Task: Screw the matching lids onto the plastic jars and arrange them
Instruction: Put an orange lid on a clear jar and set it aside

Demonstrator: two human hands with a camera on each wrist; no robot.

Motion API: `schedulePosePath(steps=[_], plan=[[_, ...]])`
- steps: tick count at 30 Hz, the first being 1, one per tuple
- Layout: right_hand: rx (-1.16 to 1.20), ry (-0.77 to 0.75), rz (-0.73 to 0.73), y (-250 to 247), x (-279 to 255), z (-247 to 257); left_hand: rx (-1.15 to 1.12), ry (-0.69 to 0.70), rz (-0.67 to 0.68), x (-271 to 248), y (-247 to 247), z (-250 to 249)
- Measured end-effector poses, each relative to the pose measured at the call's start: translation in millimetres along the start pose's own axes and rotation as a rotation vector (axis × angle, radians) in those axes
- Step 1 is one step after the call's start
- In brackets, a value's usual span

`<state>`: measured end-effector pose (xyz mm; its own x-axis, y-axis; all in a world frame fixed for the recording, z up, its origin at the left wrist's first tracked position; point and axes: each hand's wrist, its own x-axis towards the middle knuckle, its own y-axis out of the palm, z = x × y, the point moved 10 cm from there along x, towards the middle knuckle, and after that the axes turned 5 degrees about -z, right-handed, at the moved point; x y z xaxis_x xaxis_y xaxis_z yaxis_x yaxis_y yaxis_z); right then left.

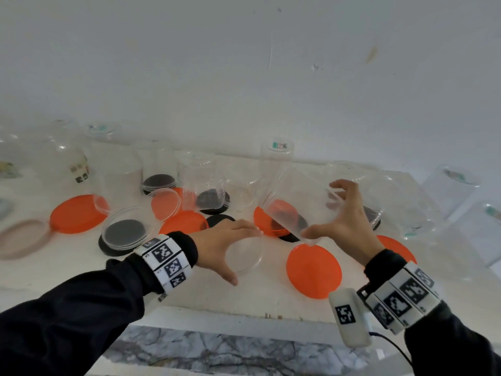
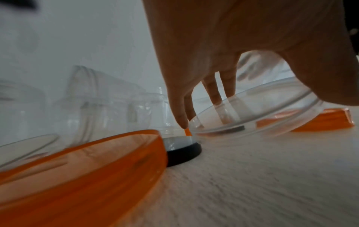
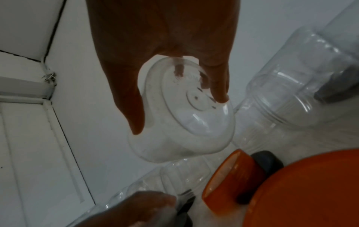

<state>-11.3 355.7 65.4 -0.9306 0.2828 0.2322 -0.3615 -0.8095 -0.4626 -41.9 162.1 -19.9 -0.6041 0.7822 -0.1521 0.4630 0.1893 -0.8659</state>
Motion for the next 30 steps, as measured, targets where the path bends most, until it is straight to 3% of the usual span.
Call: schedulePosePath(steps=[6, 11, 15, 26, 30], plan=[[-0.182, 0.026, 0.086, 32.9, -10.7, -1.3, -0.048, -0.069, -0.251, -34.9, -38.0, 29.8], [-0.070, 0.097, 0.164, 62.2, -14.6, -9.1, -0.137, -0.100, -0.369, -59.3, -56.1, 41.7], [-0.108, 0.052, 0.205, 81.7, -23.3, -0.8, -0.194, -0.106, -0.457, -74.3, -64.2, 47.8], [-0.113, 0.073, 0.375, 120.9, -52.5, -12.9, -0.268, -0.129, -0.519, -87.5, -67.1, 59.6], [-0.146, 0.086, 0.361, 118.2, -55.4, -21.7, -0.287, -0.129, -0.576, -86.5, -73.5, 54.2]])
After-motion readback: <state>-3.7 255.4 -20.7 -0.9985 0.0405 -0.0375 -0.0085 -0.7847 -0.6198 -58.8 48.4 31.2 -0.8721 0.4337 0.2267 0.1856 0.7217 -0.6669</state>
